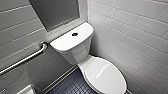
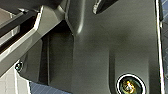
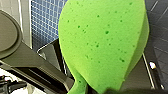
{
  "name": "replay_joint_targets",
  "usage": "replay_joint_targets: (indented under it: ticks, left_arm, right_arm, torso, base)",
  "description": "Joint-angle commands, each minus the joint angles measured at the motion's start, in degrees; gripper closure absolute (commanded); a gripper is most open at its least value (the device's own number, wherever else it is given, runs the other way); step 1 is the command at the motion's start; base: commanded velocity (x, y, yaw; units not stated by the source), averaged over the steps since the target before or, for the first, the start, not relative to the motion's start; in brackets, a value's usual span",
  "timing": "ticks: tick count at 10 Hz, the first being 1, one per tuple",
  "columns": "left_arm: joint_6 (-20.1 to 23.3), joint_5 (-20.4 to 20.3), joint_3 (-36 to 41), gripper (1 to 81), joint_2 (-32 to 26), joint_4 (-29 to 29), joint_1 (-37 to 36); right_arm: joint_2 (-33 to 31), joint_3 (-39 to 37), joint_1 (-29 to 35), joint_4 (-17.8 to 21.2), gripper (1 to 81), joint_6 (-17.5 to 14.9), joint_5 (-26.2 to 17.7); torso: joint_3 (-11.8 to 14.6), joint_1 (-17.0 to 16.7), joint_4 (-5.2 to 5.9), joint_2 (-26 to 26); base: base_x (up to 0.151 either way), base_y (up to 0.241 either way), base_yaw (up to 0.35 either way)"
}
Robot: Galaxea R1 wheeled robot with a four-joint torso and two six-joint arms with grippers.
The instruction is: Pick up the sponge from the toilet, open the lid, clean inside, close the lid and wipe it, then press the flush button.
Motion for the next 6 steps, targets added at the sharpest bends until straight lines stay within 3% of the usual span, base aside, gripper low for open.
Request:
replay_joint_targets:
  ticks: [1, 3, 6]
  left_arm:
    - [0.15, 3.61, 1.61, 1.0, -1.32, 0.29, 1.86]
    - [0.15, 2.91, 1.17, 1.0, -0.79, -0.06, 3.09]
    - [-0.55, 4.49, 0.65, 1.0, 0.44, -1.47, 4.4]
  right_arm:
    - [-6.99, 10.45, 5.05, 1.48, 81.1, -1.09, -0.05]
    - [-12.01, 18.54, 13.74, 2.1, 81.1, -1.0, -2.33]
    - [-11.3, 21.79, 26.57, 4.29, 81.1, -0.38, -10.15]
  torso:
    - [0.0, 0.0, 0.0, 0.0]
    - [0.0, 0.0, 0.0, 0.0]
    - [0.0, 0.0, 0.0, 0.0]
  base:
    - [0.0, 0.0, 0.0]
    - [0.0, 0.0, 0.0]
    - [0.0, 0.0, 0.0]
